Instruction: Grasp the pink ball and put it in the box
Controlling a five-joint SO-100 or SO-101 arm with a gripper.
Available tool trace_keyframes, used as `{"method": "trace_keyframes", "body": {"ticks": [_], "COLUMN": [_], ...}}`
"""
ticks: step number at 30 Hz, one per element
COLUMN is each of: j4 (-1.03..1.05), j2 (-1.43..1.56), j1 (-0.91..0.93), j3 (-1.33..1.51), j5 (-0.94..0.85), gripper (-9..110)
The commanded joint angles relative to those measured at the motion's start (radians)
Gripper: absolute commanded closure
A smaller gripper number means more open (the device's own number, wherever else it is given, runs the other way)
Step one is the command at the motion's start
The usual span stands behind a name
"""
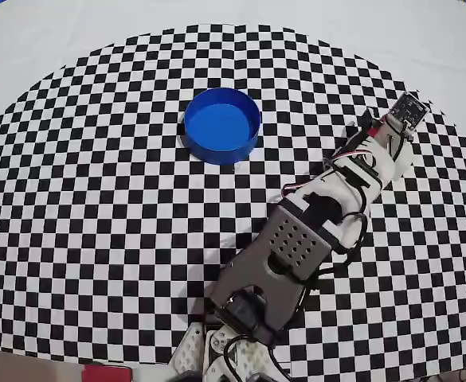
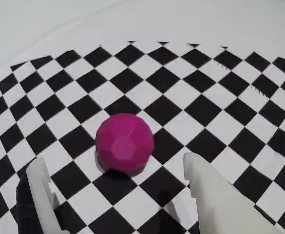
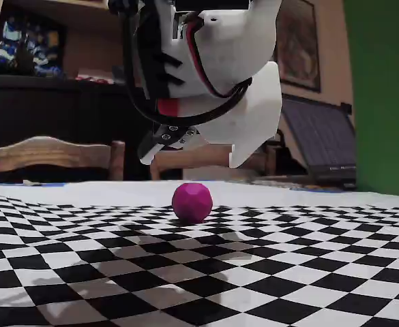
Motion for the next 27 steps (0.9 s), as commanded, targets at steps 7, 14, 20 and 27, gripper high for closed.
{"method": "trace_keyframes", "body": {"ticks": [7,14,20,27], "j4": [0.077,0.097,0.114,0.115], "j2": [-0.017,-0.044,-0.072,-0.106], "j1": [0.009,0.009,0.009,0.011], "j3": [-0.089,-0.137,-0.178,-0.212], "j5": [-0.006,-0.006,-0.006,-0.006], "gripper": [69,69,69,69]}}
